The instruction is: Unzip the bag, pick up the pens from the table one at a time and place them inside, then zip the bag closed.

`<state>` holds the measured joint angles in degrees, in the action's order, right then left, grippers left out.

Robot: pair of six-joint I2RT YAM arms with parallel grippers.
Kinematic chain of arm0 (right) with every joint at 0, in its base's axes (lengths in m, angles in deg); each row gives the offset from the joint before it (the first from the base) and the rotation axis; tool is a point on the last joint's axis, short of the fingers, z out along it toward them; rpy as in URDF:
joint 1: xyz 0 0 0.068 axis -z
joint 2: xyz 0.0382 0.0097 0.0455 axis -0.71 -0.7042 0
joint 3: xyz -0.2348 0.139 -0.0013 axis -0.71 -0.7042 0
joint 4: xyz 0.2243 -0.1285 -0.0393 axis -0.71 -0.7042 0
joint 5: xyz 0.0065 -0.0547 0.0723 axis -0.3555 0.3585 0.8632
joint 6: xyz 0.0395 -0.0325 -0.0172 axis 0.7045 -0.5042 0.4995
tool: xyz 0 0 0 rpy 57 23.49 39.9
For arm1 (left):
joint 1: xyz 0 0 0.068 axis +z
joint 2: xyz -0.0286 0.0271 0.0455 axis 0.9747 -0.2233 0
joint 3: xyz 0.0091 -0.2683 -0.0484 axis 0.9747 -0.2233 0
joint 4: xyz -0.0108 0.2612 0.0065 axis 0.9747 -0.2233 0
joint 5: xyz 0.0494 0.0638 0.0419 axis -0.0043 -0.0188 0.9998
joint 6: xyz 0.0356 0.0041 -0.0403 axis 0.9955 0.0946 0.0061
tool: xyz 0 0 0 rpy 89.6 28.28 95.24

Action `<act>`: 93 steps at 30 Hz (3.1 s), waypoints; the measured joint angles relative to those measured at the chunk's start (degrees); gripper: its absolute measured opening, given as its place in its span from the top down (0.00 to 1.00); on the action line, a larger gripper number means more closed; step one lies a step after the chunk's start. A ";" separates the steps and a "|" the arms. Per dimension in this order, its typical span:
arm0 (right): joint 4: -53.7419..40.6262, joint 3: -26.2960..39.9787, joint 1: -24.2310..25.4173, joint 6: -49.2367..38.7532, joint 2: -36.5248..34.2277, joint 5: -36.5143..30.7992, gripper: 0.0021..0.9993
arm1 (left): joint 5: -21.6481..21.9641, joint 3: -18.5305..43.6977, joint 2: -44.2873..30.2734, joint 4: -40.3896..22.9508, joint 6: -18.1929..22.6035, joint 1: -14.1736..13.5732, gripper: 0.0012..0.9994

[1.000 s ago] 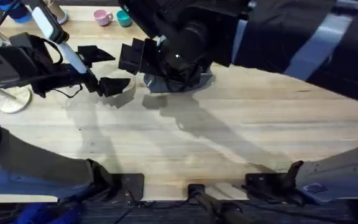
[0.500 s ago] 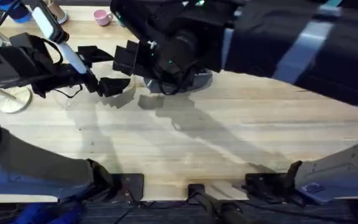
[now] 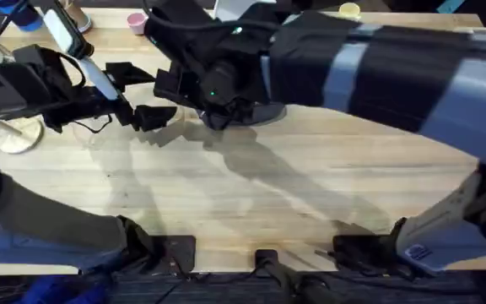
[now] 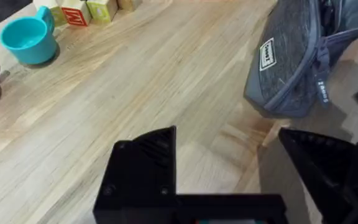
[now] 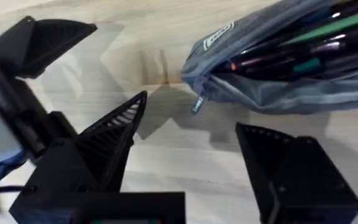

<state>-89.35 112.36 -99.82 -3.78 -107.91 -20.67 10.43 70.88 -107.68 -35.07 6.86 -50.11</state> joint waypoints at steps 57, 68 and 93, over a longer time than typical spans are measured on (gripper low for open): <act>6.55 0.08 0.61 -3.86 -7.36 -8.81 0.97 | 0.00 0.00 0.00 -0.63 0.02 0.00 0.01; 5.54 2.47 0.89 -11.01 -0.91 -8.43 0.97 | -3.95 0.00 0.00 -2.61 0.20 0.00 0.01; 5.76 2.47 3.40 -11.69 -0.64 -6.73 0.97 | -4.29 0.00 0.00 2.83 0.19 -16.52 0.18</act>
<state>-83.60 114.83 -96.42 -15.47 -108.55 -27.40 6.14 70.88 -107.68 -32.24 7.04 -66.64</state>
